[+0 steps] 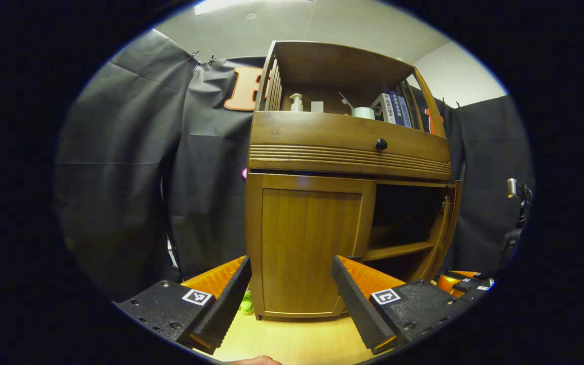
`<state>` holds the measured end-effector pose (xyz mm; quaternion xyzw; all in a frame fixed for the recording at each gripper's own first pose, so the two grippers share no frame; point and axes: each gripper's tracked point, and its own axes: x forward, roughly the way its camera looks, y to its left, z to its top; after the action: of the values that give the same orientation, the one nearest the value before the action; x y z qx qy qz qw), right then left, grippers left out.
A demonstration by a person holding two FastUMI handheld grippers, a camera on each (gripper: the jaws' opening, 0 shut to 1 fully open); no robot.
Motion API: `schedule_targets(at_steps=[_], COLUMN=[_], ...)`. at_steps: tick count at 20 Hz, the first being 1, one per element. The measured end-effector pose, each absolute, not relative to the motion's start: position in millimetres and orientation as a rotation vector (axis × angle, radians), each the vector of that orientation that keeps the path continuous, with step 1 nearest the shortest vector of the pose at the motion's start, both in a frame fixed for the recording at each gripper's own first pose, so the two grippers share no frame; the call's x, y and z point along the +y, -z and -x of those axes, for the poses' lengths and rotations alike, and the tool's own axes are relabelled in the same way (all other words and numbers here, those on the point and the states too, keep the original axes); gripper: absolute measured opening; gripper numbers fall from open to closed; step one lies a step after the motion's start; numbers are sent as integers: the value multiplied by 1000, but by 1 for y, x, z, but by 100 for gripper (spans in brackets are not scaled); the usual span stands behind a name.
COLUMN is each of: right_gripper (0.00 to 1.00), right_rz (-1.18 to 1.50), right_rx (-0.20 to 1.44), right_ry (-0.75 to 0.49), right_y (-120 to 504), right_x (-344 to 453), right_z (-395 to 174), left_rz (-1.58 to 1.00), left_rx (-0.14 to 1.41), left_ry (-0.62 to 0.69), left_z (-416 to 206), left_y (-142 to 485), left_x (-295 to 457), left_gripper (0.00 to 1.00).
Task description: Open the right door of the double-door shoe cabinet with the right hand, and open the left door with the left hand.
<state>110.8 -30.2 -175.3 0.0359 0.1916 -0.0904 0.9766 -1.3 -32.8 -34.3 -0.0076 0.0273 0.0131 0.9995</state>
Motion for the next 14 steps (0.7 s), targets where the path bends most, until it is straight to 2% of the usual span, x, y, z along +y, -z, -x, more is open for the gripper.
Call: schedule_targets(at_steps=[14], right_gripper=[23], right_rz=[-60], right_rx=[378], right_ry=[352], right_y=[172], right_x=[-70], right_z=[-92], left_rz=[21], left_rx=[62], left_ry=[55], left_z=[-15], left_y=[40], left_x=[-69], left_gripper=[98])
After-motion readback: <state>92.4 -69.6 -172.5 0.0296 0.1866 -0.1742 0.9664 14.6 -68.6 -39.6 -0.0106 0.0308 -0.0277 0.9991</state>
